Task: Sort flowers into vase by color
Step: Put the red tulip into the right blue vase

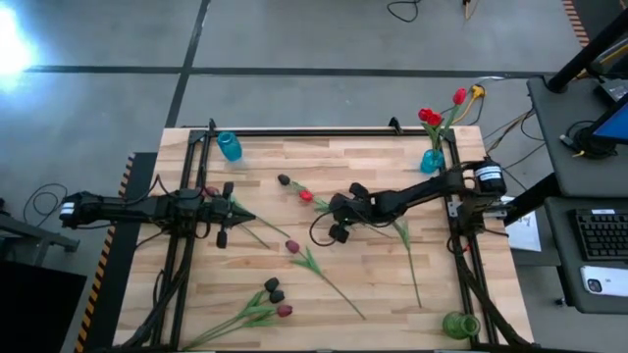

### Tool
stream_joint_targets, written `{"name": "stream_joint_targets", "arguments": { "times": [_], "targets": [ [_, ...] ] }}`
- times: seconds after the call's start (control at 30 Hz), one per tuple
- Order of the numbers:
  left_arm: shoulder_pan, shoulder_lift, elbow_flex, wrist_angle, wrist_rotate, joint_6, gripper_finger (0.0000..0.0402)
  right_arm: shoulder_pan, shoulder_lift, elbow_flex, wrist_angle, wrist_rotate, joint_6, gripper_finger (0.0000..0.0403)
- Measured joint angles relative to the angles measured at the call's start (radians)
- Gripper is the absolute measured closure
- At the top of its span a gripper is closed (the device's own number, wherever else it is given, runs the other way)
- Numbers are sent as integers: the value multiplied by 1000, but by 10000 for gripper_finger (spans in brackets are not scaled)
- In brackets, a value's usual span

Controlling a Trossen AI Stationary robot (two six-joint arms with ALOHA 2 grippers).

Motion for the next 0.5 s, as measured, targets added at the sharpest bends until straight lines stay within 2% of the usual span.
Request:
{"name": "stream_joint_targets", "arguments": {
  "times": [0.2,0.27,0.5],
  "targets": [
    [0,3,0,1,0,0,402,45,-127,-9,-21,171,88,392],
    [0,3,0,0,0,0,402,55,-165,-14,-40,193,152,393],
    [0,6,0,0,0,0,402,62,-191,-91,-192,256,557,390]
  ]
}}
